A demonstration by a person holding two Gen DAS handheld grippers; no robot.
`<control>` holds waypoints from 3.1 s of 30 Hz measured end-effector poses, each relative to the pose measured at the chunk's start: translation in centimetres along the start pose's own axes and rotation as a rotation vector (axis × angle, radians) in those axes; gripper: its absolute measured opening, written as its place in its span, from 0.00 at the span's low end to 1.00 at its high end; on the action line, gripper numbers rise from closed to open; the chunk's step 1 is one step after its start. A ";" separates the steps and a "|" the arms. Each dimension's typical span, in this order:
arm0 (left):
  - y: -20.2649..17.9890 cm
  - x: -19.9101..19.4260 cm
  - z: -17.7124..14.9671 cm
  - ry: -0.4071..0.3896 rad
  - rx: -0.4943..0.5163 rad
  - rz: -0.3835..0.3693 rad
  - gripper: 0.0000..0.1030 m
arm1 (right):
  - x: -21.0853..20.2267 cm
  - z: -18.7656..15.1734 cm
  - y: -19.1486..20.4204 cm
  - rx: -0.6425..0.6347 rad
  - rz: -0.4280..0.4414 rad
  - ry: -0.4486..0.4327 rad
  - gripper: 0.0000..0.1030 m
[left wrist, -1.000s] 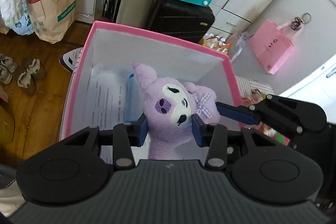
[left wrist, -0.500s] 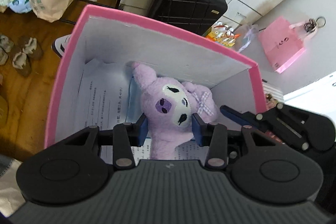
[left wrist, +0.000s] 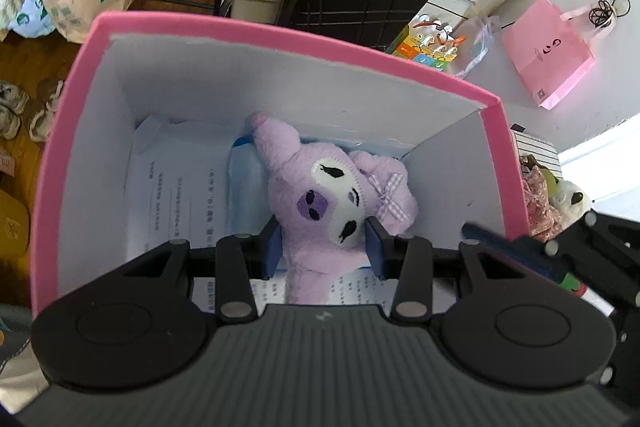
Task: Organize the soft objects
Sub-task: 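Lower the purple bunny onto the wipes pack and open the left tool, then move the left tool toward the orange sponge while the right tool approaches the pink strawberry pouch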
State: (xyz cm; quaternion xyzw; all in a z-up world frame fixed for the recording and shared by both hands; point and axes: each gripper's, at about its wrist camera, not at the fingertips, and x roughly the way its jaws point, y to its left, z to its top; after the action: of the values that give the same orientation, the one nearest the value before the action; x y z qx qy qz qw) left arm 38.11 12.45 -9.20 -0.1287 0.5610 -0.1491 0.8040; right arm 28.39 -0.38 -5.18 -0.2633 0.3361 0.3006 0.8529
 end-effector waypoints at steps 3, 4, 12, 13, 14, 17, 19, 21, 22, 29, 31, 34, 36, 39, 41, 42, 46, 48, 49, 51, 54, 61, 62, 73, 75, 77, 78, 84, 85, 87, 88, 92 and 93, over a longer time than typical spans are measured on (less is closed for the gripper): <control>-0.9 0.1 0.0 -0.014 0.028 0.016 0.46 | -0.1 -0.2 0.2 0.006 0.007 -0.002 0.20; -1.2 0.1 -0.1 -0.024 0.047 0.030 0.46 | -0.3 -0.3 0.2 0.009 0.008 -0.004 0.20; -2.9 -2.9 -2.2 -0.096 0.171 0.168 0.63 | -3.3 -1.2 0.1 0.091 0.089 -0.031 0.24; -3.0 -3.7 -2.5 -0.118 0.178 0.187 0.64 | -3.6 -1.3 0.1 0.104 0.104 -0.034 0.24; -3.2 -4.5 -2.8 -0.138 0.186 0.201 0.64 | -4.1 -1.4 0.1 0.120 0.122 -0.037 0.25; -3.5 -6.7 -3.8 -0.164 0.221 0.222 0.64 | -5.1 -1.6 0.1 0.164 0.171 -0.035 0.27; -4.0 -7.9 -4.6 -0.157 0.252 0.246 0.65 | -5.9 -1.7 0.2 0.184 0.194 -0.033 0.28; -4.8 -9.3 -5.6 -0.156 0.277 0.258 0.67 | -6.7 -1.7 0.3 0.204 0.213 -0.034 0.31; -5.0 -10.0 -6.2 -0.156 0.287 0.246 0.67 | -7.0 -1.8 0.4 0.213 0.215 -0.034 0.32; -6.3 -13.7 -9.2 -0.135 0.311 0.184 0.70 | -10.5 -2.0 1.4 0.225 0.221 -0.036 0.40; -6.6 -14.6 -10.0 -0.143 0.321 0.190 0.70 | -11.5 -2.1 1.7 0.214 0.214 -0.042 0.42; -7.5 -15.9 -11.3 -0.167 0.346 0.215 0.71 | -13.0 -2.1 2.2 0.204 0.206 -0.053 0.44; -7.9 -16.8 -12.1 -0.178 0.362 0.222 0.73 | -14.1 -2.2 2.5 0.192 0.197 -0.066 0.45; -8.5 -17.9 -13.4 -0.170 0.374 0.201 0.74 | -15.8 -2.5 3.0 0.177 0.187 -0.087 0.49; -8.9 -18.4 -14.3 -0.169 0.384 0.204 0.74 | -16.6 -2.8 3.3 0.172 0.180 -0.100 0.51; -9.2 -18.5 -14.8 -0.166 0.391 0.202 0.74 | -17.1 -3.0 3.5 0.173 0.177 -0.106 0.52; -10.2 -19.3 -16.7 -0.178 0.404 0.195 0.80 | -18.8 -3.7 4.3 0.155 0.169 -0.126 0.57; -10.8 -19.7 -17.8 -0.197 0.428 0.197 0.84 | -19.7 -4.3 4.7 0.149 0.167 -0.135 0.59; -11.1 -19.8 -18.3 -0.205 0.436 0.201 0.84 | -20.1 -4.6 4.9 0.147 0.166 -0.140 0.59; -11.8 -19.9 -19.2 -0.218 0.459 0.203 0.84 | -20.9 -5.3 5.3 0.137 0.153 -0.147 0.59; -12.8 -20.1 -20.8 -0.230 0.497 0.209 0.86 | -22.2 -6.6 6.0 0.117 0.102 -0.164 0.59; -13.9 -19.9 -23.4 -0.245 0.532 0.210 0.88 | -24.5 -9.7 6.2 0.155 0.099 -0.187 0.61; -14.1 -19.8 -23.8 -0.245 0.539 0.197 0.90 | -24.7 -10.3 6.1 0.167 0.098 -0.190 0.62; -13.8 -17.7 -26.8 -0.321 0.523 0.086 0.92 | -25.4 -15.5 4.6 0.250 0.058 -0.186 0.67; -13.9 -17.3 -27.1 -0.342 0.510 0.060 0.92 | -25.1 -16.7 4.4 0.270 0.055 -0.187 0.72; -14.1 -16.9 -27.5 -0.362 0.505 0.045 0.93 | -24.8 -17.7 4.3 0.283 0.047 -0.190 0.75; -14.3 -16.7 -27.7 -0.375 0.507 0.041 0.93 | -24.6 -18.4 4.2 0.294 0.046 -0.189 0.75; -15.6 -14.2 -28.6 -0.442 0.503 0.029 0.95 | -22.7 -21.6 3.3 0.366 0.035 -0.194 0.80; -15.7 -13.7 -28.7 -0.446 0.499 0.030 0.95 | -22.4 -22.1 3.2 0.368 0.030 -0.200 0.81; -16.1 -12.5 -28.7 -0.454 0.488 0.036 0.95 | -21.8 -22.8 3.0 0.373 0.015 -0.218 0.82; -16.3 -12.0 -28.6 -0.461 0.482 0.039 0.95 | -21.5 -23.1 2.9 0.374 0.007 -0.225 0.82; -17.4 -10.7 -28.0 -0.464 0.485 0.025 0.97 | -20.7 -24.0 2.1 0.370 -0.029 -0.259 0.82; -17.7 -10.5 -27.8 -0.467 0.484 0.014 0.98 | -20.6 -24.3 1.8 0.374 -0.036 -0.272 0.82</control>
State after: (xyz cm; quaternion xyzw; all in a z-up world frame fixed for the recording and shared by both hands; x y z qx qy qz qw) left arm 6.85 -0.92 -2.89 0.0390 0.3110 -0.2391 0.9190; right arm 4.86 -21.84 -5.99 -0.0635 0.2630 0.2503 0.9296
